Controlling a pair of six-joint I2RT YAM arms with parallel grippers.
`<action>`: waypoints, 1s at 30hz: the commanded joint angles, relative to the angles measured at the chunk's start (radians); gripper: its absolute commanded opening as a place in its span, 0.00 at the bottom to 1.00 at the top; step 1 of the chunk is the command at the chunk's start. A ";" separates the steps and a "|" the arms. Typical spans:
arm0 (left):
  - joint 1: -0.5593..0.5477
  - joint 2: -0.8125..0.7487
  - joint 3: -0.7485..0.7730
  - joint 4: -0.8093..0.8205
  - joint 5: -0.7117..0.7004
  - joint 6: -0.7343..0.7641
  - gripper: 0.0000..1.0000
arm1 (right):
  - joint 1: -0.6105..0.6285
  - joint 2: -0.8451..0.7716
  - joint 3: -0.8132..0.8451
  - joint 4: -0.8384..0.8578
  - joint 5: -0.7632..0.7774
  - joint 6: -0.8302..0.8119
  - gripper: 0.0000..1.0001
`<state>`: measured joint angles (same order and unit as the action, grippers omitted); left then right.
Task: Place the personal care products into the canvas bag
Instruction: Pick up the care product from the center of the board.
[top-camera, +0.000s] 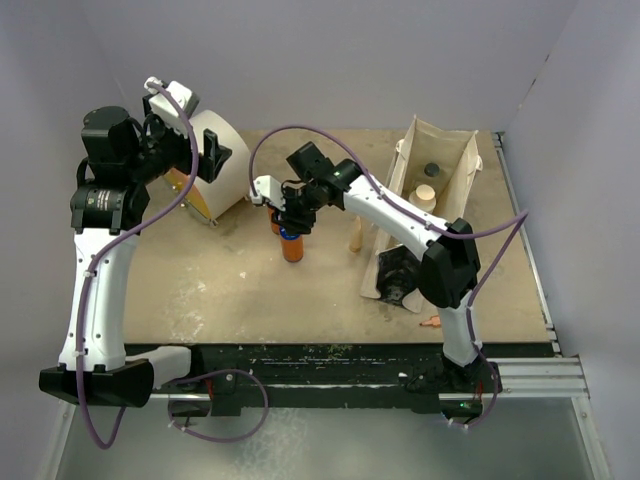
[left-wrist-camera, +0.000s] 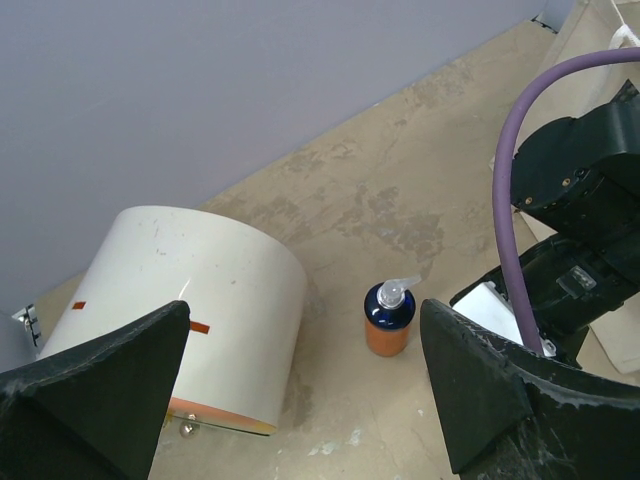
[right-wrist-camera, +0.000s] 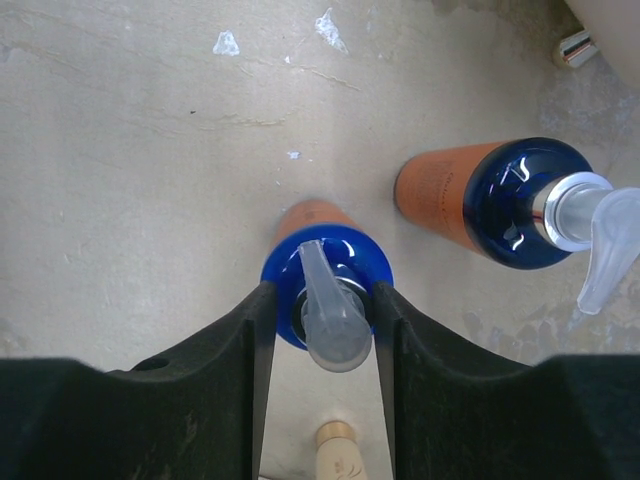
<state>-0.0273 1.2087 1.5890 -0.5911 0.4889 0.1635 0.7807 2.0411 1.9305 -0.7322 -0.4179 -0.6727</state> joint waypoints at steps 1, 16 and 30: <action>0.007 -0.019 -0.001 0.046 0.030 -0.022 0.99 | 0.006 -0.013 0.050 -0.042 -0.056 0.004 0.48; 0.007 -0.017 -0.004 0.048 0.034 -0.018 0.99 | 0.007 -0.042 0.073 -0.013 -0.073 0.027 0.43; 0.007 -0.012 0.003 0.047 0.038 -0.018 0.99 | 0.003 -0.060 0.067 -0.011 -0.051 0.024 0.21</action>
<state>-0.0273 1.2087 1.5887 -0.5907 0.5014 0.1635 0.7807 2.0377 1.9644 -0.7414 -0.4622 -0.6575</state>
